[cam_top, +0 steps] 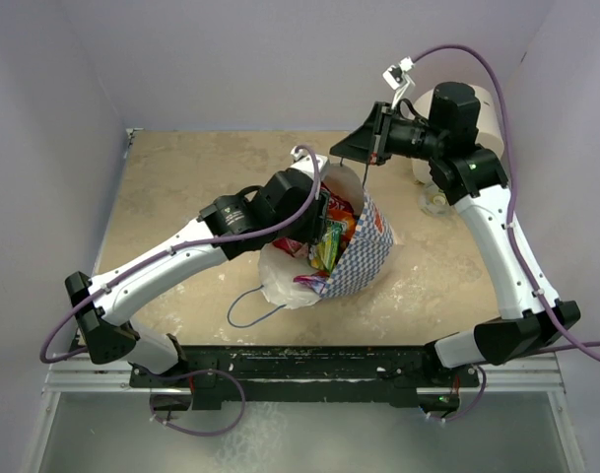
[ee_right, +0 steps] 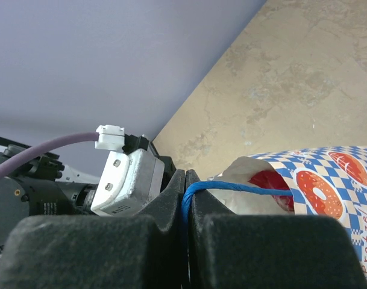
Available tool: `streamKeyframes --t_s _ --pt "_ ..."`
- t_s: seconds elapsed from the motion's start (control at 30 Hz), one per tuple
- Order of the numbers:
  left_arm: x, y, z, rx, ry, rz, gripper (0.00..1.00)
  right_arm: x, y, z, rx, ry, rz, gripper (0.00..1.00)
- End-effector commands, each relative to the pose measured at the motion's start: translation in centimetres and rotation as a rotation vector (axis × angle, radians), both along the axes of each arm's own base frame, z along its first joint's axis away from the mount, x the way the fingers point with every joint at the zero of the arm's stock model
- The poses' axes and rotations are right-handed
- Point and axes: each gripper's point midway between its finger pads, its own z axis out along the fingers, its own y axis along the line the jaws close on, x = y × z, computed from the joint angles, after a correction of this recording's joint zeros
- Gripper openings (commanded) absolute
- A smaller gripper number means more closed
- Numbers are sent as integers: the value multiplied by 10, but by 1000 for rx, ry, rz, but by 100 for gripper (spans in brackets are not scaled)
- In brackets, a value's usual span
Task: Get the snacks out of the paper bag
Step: Take out the snack from the paper bag.
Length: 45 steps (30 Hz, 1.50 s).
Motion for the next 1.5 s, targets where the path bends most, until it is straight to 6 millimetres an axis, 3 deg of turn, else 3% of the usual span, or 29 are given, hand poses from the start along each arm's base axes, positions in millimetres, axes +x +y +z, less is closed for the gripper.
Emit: streamKeyframes --t_s 0.0,0.2,0.3,0.6,0.77,0.93,1.2,1.47 --pt "44 11 5 127 -231 -42 45 -20 -2 42 68 -141 17 0" --pt "54 2 -18 252 -303 -182 35 -22 -3 38 51 -143 27 0" --pt "63 4 -26 292 -300 -148 33 -21 -3 36 38 -142 31 0" --pt "78 -13 -59 379 -263 -183 35 -17 -3 32 20 -139 29 0" --pt "93 -1 -76 433 -246 -122 35 -18 -5 30 7 -142 17 0" --pt "101 18 -85 482 -222 -56 39 -19 -6 26 -9 -139 18 0" --pt "104 30 -98 473 -201 -53 50 -19 -7 26 -8 -139 19 0" --pt "118 25 -124 498 -178 -129 60 -22 -8 24 -9 -138 13 0"
